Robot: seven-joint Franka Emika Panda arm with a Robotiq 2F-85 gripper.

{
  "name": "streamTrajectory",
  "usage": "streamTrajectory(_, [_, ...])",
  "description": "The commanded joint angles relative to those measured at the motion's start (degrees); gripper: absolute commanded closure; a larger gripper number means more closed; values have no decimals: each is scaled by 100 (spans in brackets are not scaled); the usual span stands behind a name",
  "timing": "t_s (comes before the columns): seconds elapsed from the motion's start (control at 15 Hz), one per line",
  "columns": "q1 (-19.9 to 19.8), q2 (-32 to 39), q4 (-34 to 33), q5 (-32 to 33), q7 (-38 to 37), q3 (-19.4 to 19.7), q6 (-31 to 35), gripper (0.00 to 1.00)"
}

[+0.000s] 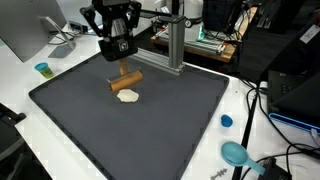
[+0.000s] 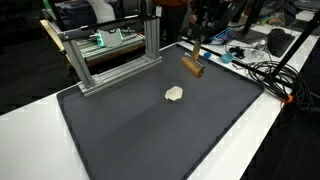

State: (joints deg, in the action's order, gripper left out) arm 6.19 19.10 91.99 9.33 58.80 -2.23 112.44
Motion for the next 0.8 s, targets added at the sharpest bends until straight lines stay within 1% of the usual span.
streamTrajectory(0.0, [-208,11,-114,37,-186,-124,-229,79])
streamTrajectory(0.07, [-284,11,-126,33,-195,-113,-264,54])
streamTrajectory(0.13, [-322,17,-115,29,-173,-119,-259,54])
streamTrajectory(0.33, [-275,53,-102,27,-186,-184,-257,54])
streamTrajectory(0.4, [-262,55,-102,27,-192,-195,-257,79])
streamTrajectory(0.47, [-314,34,-98,-183,-605,-153,-89,79])
streamTrajectory(0.53, [-380,20,-92,-384,-802,-160,-39,79])
streamTrajectory(0.73, [-547,-65,-11,-605,-1312,-111,290,79])
